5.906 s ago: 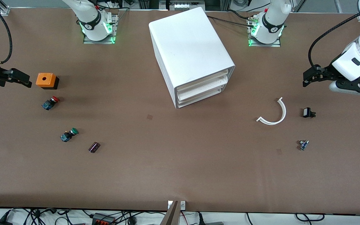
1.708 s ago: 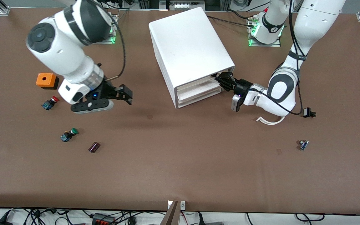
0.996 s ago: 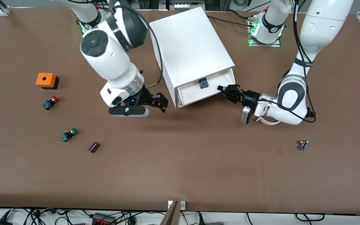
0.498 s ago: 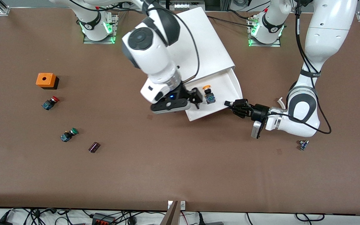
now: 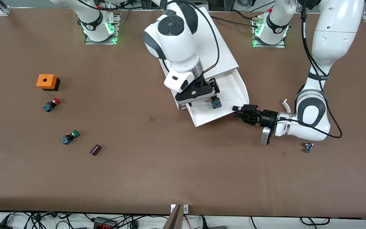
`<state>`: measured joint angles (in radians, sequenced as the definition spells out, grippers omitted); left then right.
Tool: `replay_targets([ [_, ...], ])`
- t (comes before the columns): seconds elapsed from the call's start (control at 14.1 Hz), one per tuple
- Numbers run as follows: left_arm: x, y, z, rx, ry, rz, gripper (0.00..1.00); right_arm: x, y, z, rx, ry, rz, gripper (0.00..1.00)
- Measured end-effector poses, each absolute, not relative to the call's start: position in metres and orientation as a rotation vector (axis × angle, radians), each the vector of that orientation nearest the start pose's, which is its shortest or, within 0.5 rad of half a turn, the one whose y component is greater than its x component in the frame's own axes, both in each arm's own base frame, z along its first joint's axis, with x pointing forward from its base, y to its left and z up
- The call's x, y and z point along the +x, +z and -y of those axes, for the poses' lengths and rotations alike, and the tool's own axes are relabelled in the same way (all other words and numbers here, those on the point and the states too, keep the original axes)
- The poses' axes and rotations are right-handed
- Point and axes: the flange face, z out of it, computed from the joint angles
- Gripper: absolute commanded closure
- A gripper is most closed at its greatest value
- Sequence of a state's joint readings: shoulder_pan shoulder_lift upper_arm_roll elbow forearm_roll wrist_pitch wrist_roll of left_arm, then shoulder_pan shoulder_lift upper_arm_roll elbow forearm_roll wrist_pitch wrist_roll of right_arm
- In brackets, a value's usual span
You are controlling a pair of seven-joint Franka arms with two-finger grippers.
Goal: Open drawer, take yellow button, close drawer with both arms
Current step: 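Pull the drawer open with the left gripper while the right gripper approaches, then grasp the yellow-capped button in the drawer with the right gripper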
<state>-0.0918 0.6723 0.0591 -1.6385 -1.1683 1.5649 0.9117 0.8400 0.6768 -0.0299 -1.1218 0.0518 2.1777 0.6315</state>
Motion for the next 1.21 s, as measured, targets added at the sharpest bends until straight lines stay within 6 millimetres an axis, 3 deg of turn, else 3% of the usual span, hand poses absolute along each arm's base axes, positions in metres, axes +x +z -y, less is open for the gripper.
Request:
replay_targets([
  [0.28, 0.653, 0.284, 0.094, 1.929, -0.191, 0.480, 0.00, 0.516, 0.450, -0.592, -2.815, -0.395, 0.283, 0.00],
  [0.64, 0.672, 0.345, 0.072, 2.148, -0.292, 0.485, 0.00, 0.507, 0.424, -0.610, -2.825, -0.431, 0.345, 0.00],
  [0.78, 0.674, 0.376, 0.071, 2.281, -0.347, 0.462, 0.00, 0.510, 0.420, -0.612, -2.811, -0.458, 0.344, 0.09],
  [1.0, 0.666, 0.411, 0.078, 2.519, -0.434, 0.473, 0.00, 0.513, 0.409, -0.613, -2.819, -0.493, 0.365, 0.09],
  [1.21, 0.659, 0.444, 0.083, 2.779, -0.457, 0.592, 0.00, 0.513, 0.399, -0.615, -2.819, -0.496, 0.370, 0.13],
])
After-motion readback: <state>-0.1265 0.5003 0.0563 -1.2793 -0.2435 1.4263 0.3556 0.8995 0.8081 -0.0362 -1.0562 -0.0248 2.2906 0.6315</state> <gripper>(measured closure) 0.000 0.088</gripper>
